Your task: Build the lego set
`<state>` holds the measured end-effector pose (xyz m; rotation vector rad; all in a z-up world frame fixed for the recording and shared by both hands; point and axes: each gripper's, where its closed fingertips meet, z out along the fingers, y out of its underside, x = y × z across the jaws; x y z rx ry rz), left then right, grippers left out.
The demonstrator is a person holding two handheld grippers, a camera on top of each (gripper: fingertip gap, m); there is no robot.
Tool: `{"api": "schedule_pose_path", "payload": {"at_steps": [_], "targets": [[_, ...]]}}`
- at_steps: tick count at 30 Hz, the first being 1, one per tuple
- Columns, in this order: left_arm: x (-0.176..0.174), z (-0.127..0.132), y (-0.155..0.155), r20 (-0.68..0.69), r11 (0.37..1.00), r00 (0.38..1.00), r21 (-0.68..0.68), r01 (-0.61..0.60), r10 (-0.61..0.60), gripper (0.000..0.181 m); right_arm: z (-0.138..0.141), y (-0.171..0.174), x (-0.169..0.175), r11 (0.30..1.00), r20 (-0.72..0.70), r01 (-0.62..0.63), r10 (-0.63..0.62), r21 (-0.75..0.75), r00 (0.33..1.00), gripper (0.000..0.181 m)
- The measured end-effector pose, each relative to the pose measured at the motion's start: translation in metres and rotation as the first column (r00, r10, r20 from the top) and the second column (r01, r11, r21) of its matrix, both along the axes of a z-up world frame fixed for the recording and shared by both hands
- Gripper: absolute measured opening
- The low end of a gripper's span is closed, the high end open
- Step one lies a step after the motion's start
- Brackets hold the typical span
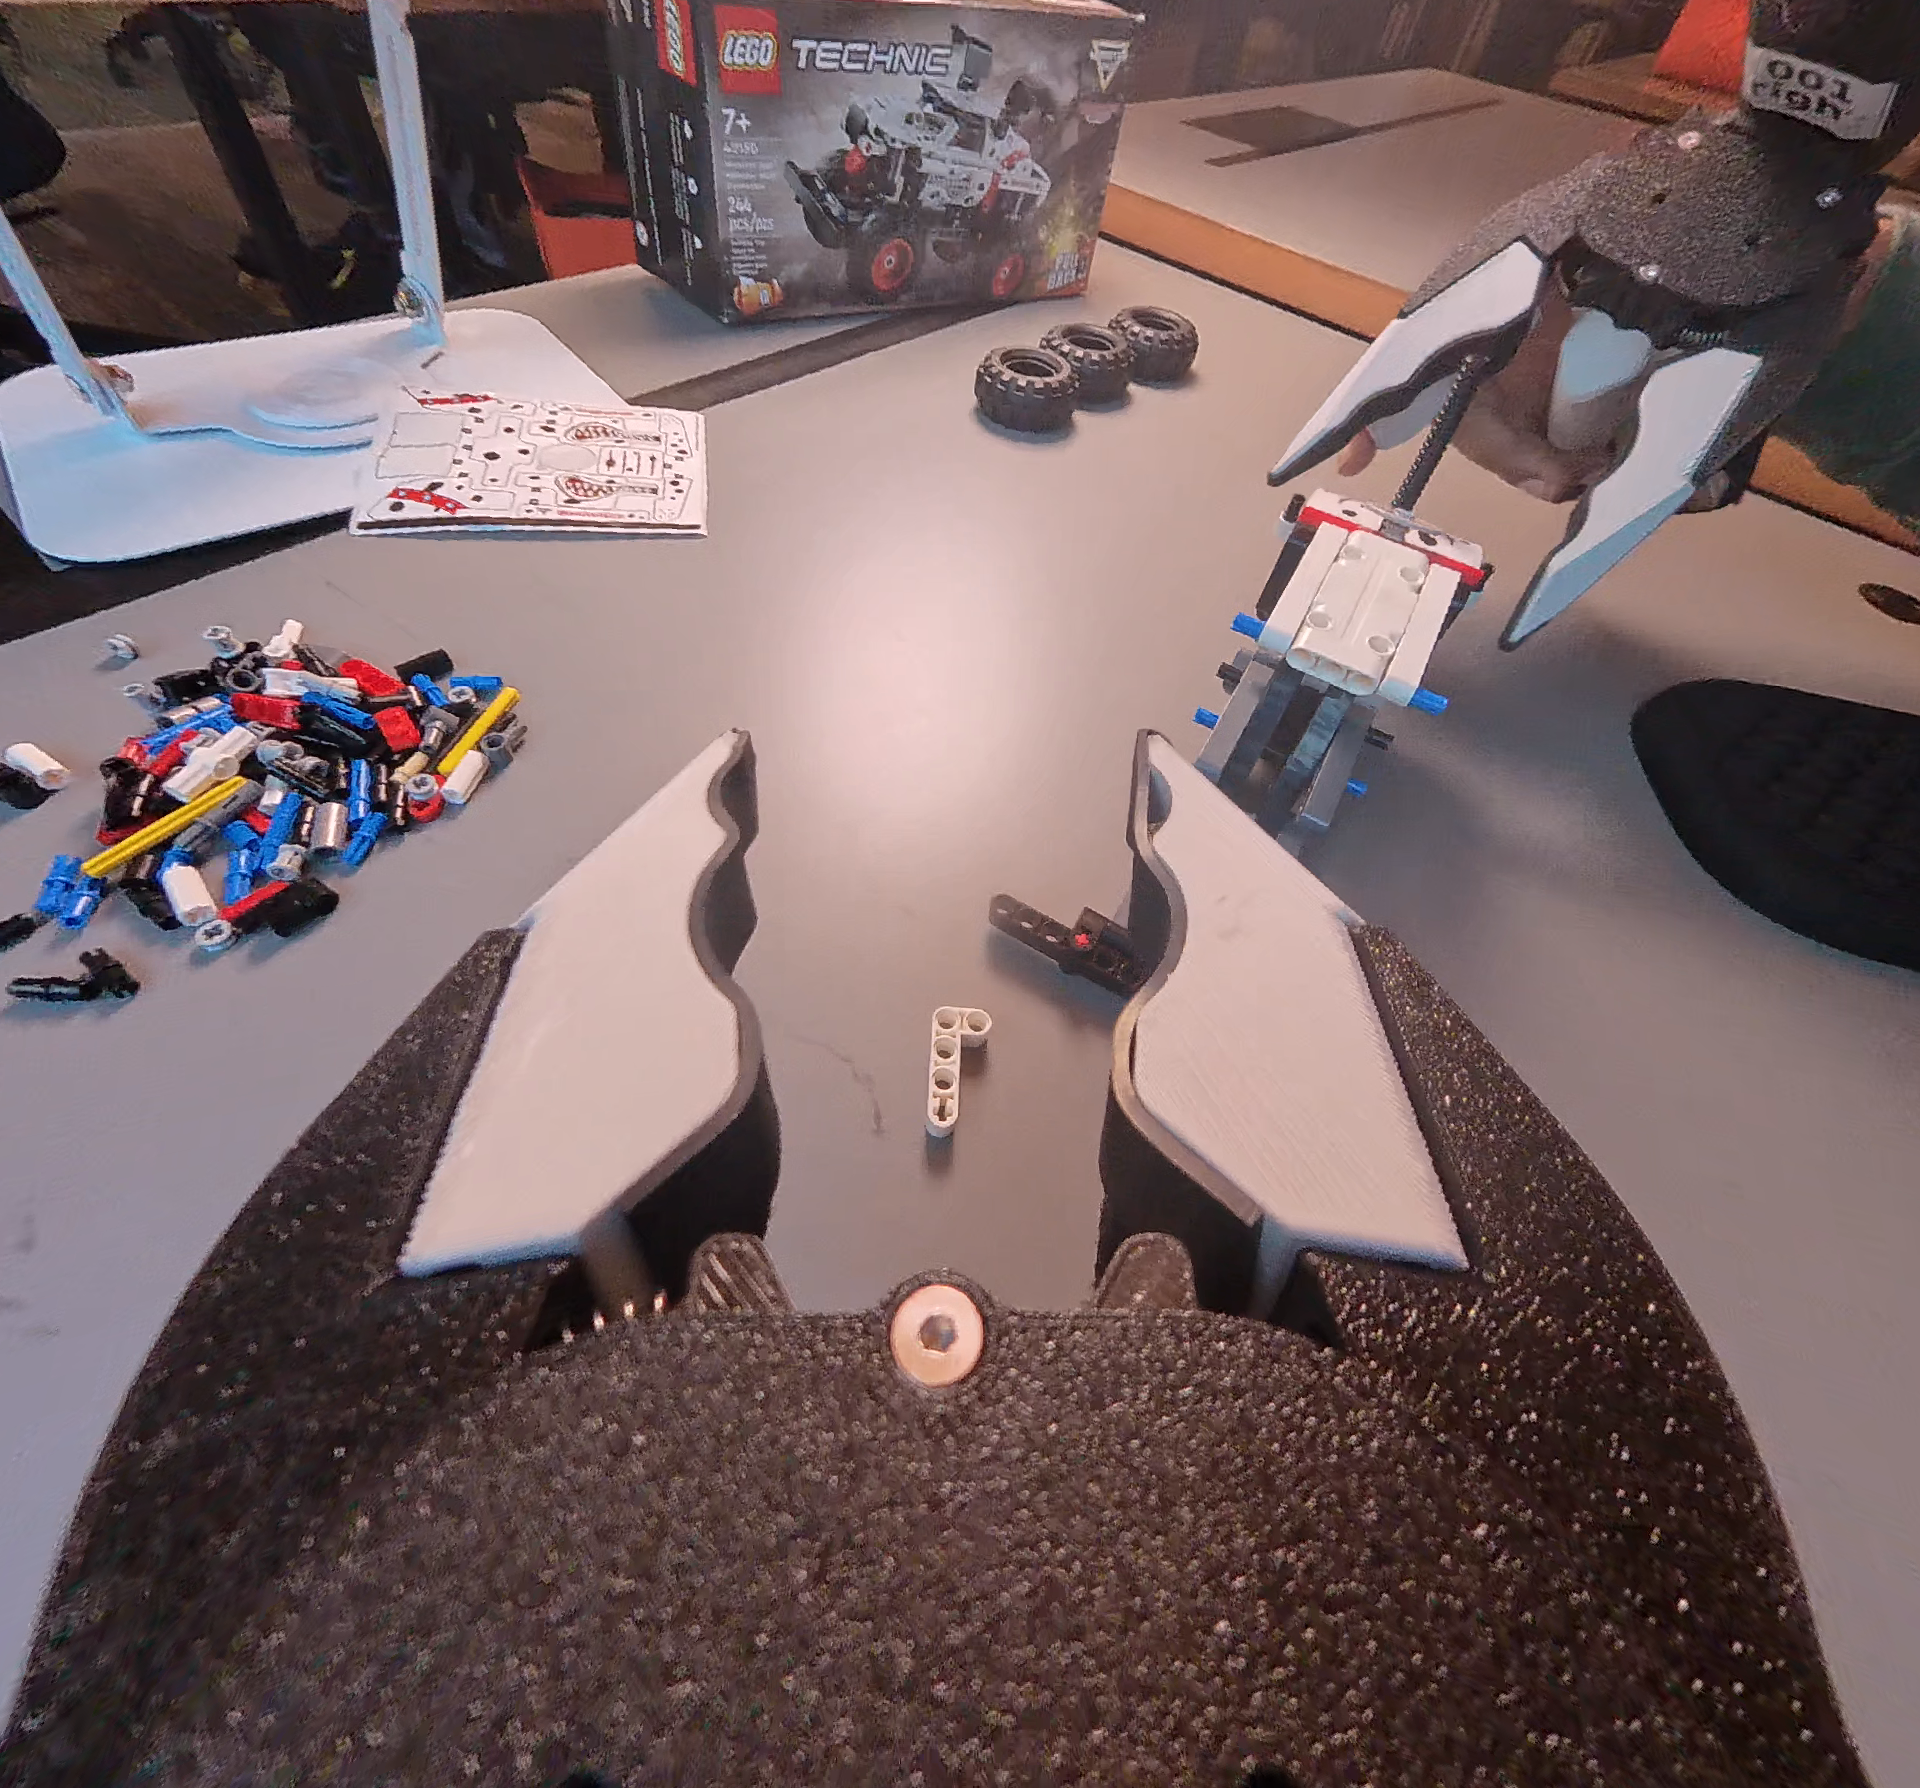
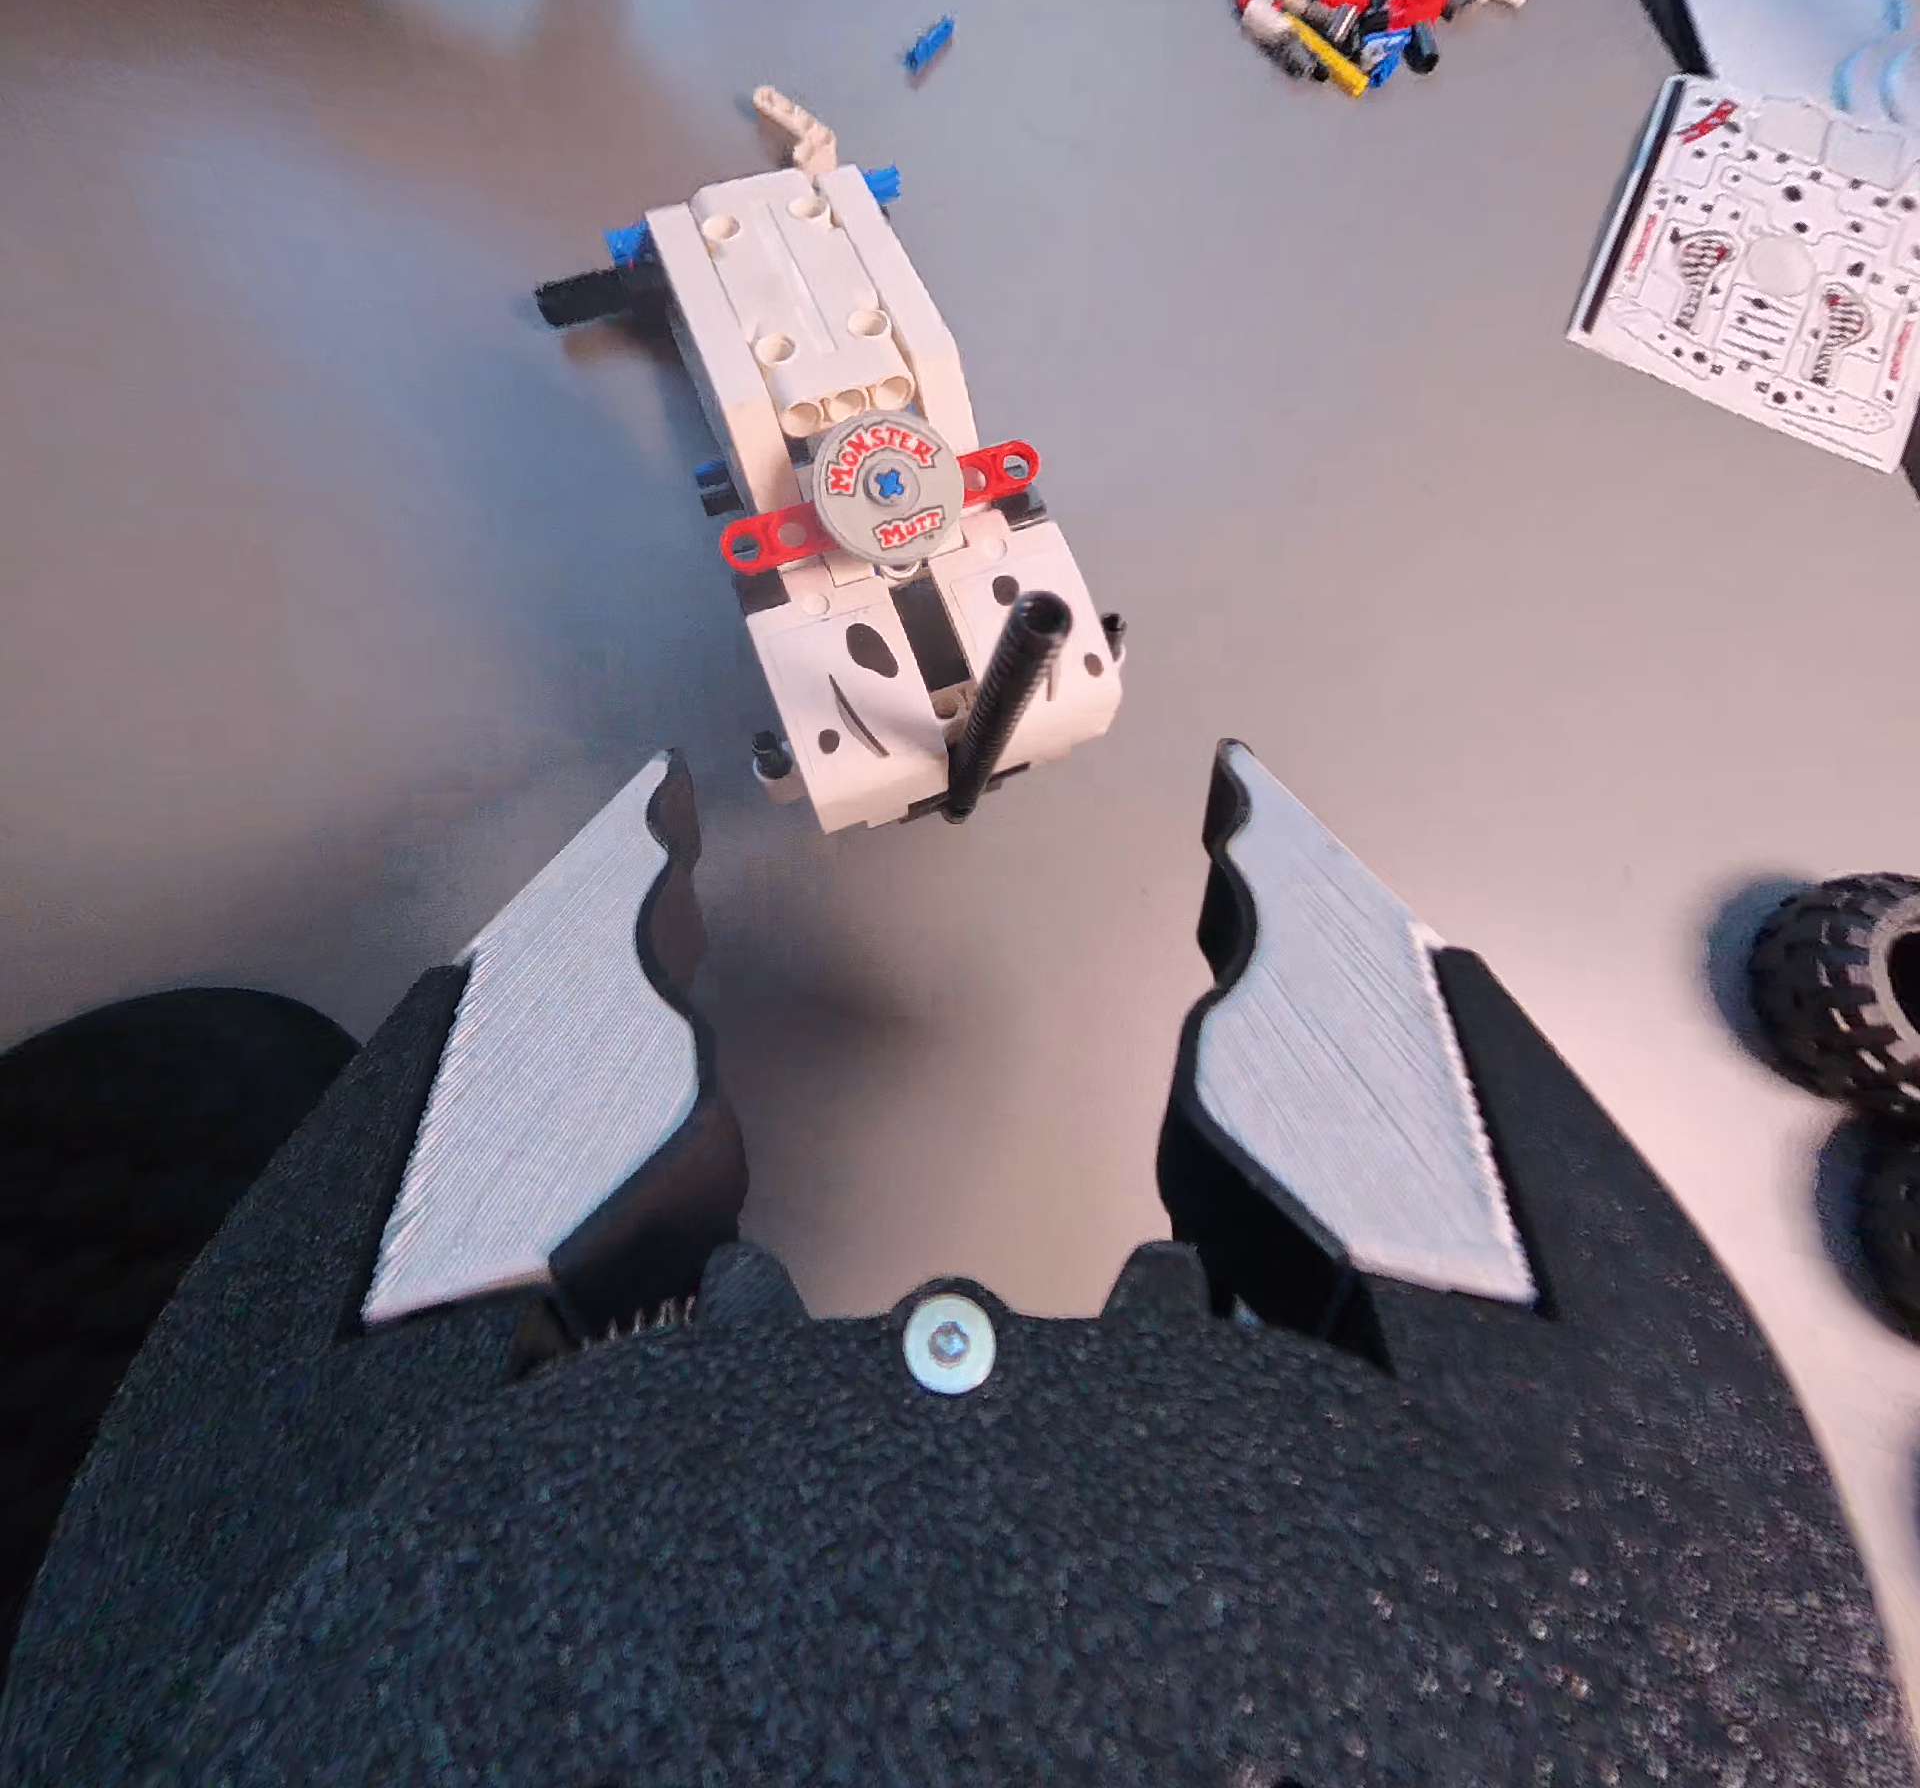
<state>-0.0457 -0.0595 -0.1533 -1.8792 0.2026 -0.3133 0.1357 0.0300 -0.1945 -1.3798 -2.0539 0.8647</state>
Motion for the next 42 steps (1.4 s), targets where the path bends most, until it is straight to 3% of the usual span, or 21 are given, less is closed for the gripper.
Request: {"api": "schedule_pose_path", "payload": {"at_steps": [5,10,13,20,25,28,33,42], "targets": [[-0.011,0.011,0.003,-0.027,0.996,0.998,0.070,-0.053,0.055,0.070,0.058,0.026,0.005,0.976,-0.271,0.125,-0.171,-0.179,0.947,0.081],[-0.030,0.028,0.011,-0.031,0.974,0.987,0.173,-0.148,0.156,0.063,0.107,0.072,-0.005,0.926,-0.495,0.288,-0.375,-0.244,0.784,0.042],[-0.041,0.043,0.020,-0.049,0.954,0.977,0.234,-0.189,0.206,0.058,0.123,0.092,-0.024,0.898,-0.564,0.381,-0.437,-0.223,0.701,0.001],[-0.066,0.093,0.063,-0.093,0.895,0.950,0.374,-0.244,0.298,0.052,0.155,0.120,-0.090,0.848,-0.626,0.461,-0.513,-0.262,0.587,0.000],[-0.094,0.121,0.111,-0.111,0.859,0.929,0.431,-0.276,0.354,0.043,0.152,0.157,-0.142,0.816,-0.605,0.514,-0.555,-0.264,0.570,0.007],[-0.115,0.120,0.142,-0.149,0.858,0.912,0.423,-0.290,0.381,0.040,0.143,0.185,-0.169,0.794,-0.589,0.557,-0.578,-0.244,0.566,0.026],[-0.143,0.107,0.179,-0.143,0.854,0.900,0.406,-0.326,0.412,0.035,0.147,0.232,-0.198,0.744,-0.627,0.635,-0.599,-0.206,0.498,0.029],[-0.159,0.096,0.172,-0.077,0.837,0.904,0.418,-0.353,0.420,0.032,0.166,0.277,-0.247,0.710,-0.693,0.690,-0.569,-0.142,0.442,0.014]]}}
